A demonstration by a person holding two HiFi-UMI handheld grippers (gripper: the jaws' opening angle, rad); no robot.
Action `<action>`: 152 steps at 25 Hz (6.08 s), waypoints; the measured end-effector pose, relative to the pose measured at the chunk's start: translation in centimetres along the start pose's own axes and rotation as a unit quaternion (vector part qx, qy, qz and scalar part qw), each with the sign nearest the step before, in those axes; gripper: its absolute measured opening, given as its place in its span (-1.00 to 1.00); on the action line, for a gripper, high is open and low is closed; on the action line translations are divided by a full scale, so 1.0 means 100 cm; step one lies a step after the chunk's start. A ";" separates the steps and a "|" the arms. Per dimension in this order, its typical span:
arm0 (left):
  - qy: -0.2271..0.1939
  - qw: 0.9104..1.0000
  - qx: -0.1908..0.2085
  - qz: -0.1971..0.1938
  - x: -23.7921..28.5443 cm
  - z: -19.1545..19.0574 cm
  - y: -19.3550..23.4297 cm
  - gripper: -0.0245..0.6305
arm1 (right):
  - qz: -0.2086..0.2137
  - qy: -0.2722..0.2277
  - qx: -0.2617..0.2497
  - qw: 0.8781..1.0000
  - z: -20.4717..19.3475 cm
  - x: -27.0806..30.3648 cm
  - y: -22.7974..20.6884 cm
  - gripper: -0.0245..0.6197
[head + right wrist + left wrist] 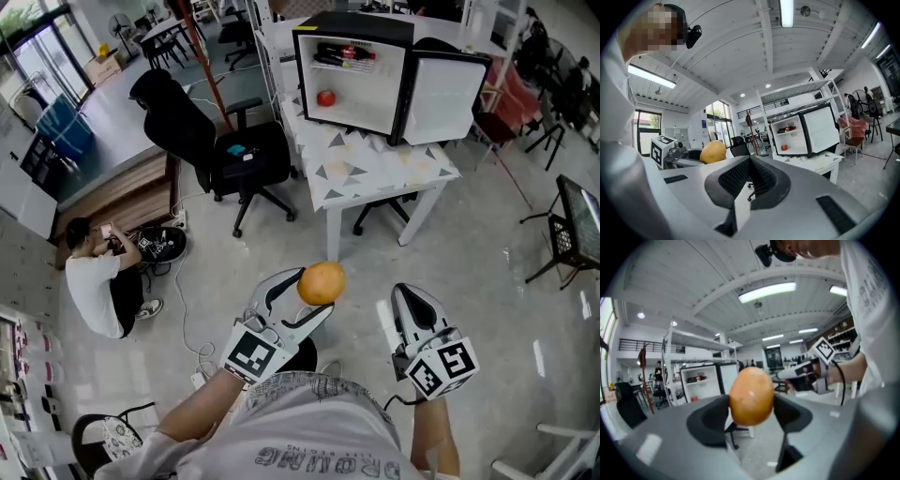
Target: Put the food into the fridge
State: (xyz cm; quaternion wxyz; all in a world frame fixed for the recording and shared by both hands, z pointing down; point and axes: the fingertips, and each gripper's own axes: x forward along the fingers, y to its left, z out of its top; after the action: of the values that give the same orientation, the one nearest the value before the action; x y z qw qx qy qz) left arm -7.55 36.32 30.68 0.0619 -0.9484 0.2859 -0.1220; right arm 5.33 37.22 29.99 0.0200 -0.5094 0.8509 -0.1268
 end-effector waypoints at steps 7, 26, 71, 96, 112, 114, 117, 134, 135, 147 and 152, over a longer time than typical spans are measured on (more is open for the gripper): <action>0.002 1.000 0.004 -0.003 0.023 -0.006 0.020 0.01 | -0.009 0.004 0.003 1.000 0.000 0.020 -0.021 -0.92; 0.019 0.999 0.003 -0.034 0.127 -0.043 0.158 0.01 | -0.028 0.026 0.023 0.999 0.000 0.175 -0.097 -0.92; 0.027 0.994 -0.012 -0.104 0.292 -0.071 0.363 0.01 | -0.087 0.051 0.050 0.994 0.025 0.390 -0.209 -0.92; 0.087 0.991 0.031 -0.095 0.464 -0.109 0.400 0.01 | -0.074 0.049 0.073 0.993 0.019 0.437 -0.345 -0.92; 0.132 0.984 0.055 -0.102 0.573 -0.157 0.433 0.01 | -0.070 0.060 0.084 0.992 0.002 0.465 -0.402 -0.92; 0.136 0.983 0.058 -0.105 0.585 -0.163 0.437 0.01 | -0.072 0.065 0.085 0.992 -0.002 0.467 -0.408 -0.92; 0.141 0.982 0.066 -0.110 0.600 -0.172 0.443 0.01 | -0.072 0.071 0.086 0.991 -0.008 0.470 -0.413 -0.92; 0.183 0.964 0.130 -0.140 0.659 -0.223 0.456 0.01 | -0.067 0.064 0.080 0.992 -0.014 0.494 -0.419 -0.92; 0.185 0.963 0.134 -0.142 0.660 -0.225 0.456 0.01 | -0.067 0.064 0.080 0.992 -0.014 0.494 -0.419 -0.92; 0.200 0.954 0.168 -0.150 0.675 -0.236 0.456 0.01 | -0.080 0.065 0.086 0.991 -0.022 0.480 -0.429 -0.92; 0.203 0.951 0.175 -0.153 0.679 -0.236 0.456 0.02 | -0.080 0.067 0.088 0.991 -0.024 0.481 -0.432 -0.92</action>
State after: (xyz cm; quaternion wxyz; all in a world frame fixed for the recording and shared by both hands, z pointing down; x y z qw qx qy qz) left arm 16.90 -40.50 58.21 0.1481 -0.9103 0.1184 -0.3679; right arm 19.08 -23.60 47.04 -0.0022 -0.5626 0.7923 -0.2359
